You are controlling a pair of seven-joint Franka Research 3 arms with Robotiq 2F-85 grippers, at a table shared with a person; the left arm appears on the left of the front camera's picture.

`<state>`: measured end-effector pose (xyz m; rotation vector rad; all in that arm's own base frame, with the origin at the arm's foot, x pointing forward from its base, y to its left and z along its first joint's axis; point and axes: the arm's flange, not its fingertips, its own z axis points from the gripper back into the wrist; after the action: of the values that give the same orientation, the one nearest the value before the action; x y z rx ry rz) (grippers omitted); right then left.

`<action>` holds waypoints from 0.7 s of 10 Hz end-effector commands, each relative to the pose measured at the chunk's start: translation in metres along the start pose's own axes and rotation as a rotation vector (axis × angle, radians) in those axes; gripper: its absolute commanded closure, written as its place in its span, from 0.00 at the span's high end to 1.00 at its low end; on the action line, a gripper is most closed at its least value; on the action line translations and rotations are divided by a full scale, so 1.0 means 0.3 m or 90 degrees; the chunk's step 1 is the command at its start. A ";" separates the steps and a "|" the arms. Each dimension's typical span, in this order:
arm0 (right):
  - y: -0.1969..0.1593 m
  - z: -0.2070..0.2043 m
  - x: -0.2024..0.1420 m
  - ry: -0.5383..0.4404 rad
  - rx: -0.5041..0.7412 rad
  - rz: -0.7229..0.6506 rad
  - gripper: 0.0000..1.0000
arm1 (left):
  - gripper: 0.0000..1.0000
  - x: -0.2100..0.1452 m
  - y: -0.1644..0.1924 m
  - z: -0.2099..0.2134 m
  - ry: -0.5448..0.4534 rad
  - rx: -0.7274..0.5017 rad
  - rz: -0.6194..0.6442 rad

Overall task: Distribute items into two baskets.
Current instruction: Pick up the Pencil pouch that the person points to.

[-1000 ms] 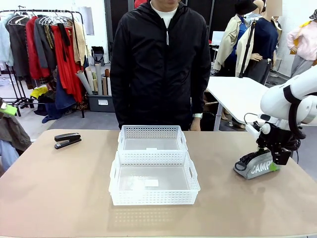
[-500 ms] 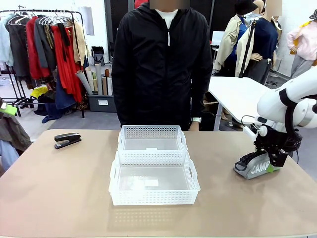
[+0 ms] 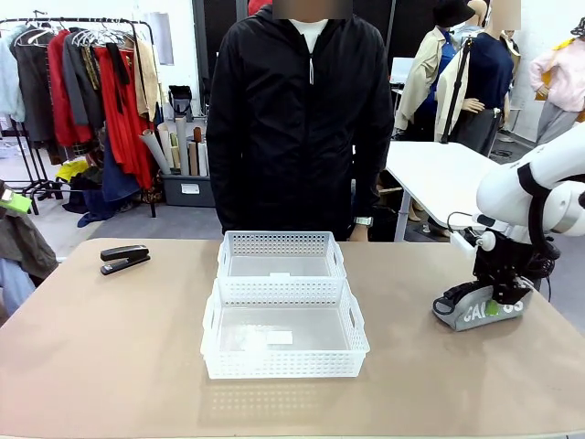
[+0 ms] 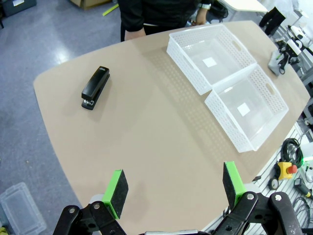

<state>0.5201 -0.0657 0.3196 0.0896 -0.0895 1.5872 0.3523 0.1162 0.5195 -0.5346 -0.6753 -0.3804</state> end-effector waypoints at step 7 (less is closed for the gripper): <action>0.000 -0.002 0.003 0.001 0.007 0.003 0.00 | 1.00 0.003 0.002 0.002 -0.007 -0.007 0.000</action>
<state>0.5218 -0.0659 0.3215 0.1208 -0.0756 1.6105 0.3523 0.1162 0.5195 -0.5346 -0.6753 -0.3804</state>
